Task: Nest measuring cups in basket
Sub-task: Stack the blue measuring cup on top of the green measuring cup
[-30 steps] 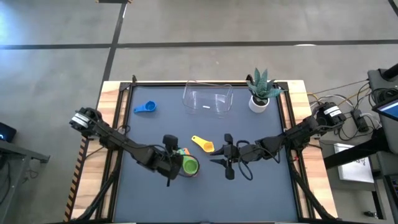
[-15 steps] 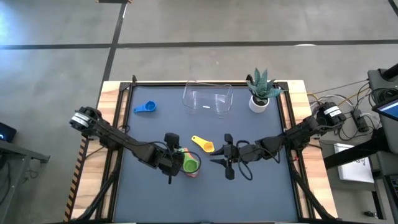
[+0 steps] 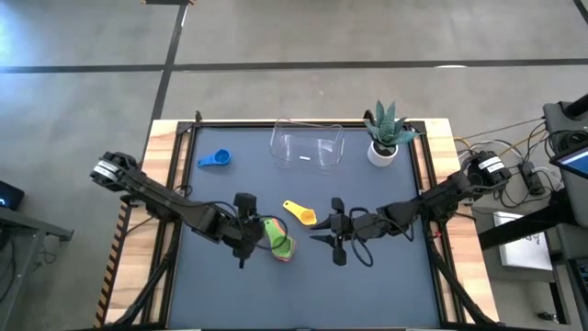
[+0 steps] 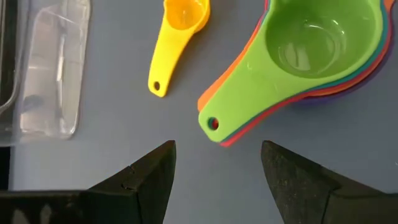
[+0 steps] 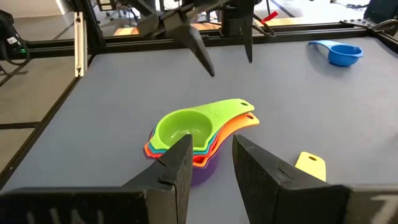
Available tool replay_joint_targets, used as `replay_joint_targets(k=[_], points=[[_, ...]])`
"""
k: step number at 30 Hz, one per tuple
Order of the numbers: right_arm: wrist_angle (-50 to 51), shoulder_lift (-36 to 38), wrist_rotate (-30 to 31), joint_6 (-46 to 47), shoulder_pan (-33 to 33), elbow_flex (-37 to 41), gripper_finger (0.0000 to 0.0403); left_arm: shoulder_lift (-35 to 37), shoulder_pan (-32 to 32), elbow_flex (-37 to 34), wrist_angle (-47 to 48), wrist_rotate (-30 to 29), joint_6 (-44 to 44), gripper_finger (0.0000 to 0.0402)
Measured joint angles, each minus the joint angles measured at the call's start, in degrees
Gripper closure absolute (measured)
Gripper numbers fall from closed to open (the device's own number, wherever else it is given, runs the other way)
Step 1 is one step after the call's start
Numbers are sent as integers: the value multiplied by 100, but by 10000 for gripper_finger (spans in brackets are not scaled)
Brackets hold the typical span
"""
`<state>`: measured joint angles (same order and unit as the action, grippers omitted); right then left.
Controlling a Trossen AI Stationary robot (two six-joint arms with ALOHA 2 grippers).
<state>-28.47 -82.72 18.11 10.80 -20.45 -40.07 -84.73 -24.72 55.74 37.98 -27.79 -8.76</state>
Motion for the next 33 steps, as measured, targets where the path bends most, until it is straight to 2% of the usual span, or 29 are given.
replay_joint_targets(k=[4, 12, 18, 21, 28, 33], points=[[25, 0, 0, -21, 9, 0, 300, 545, -3, -404, -315, -2, -48, 182], [29, 0, 2, 3, 11, 0, 300, 2215, 15, -1883, -1567, -18, -457, 182], [29, 0, 119, 5, 13, 0, 300, 3295, 139, -2472, -1541, -310, -919, 182], [28, 0, 150, 7, 13, 0, 300, 3615, 295, -2546, -1183, -365, -962, 182], [28, 0, 149, 8, 24, 0, 300, 3880, 1141, -2550, -309, -691, -1122, 182], [28, 0, 149, 10, 24, 0, 300, 3817, 2177, -2550, -195, -349, -873, 182]])
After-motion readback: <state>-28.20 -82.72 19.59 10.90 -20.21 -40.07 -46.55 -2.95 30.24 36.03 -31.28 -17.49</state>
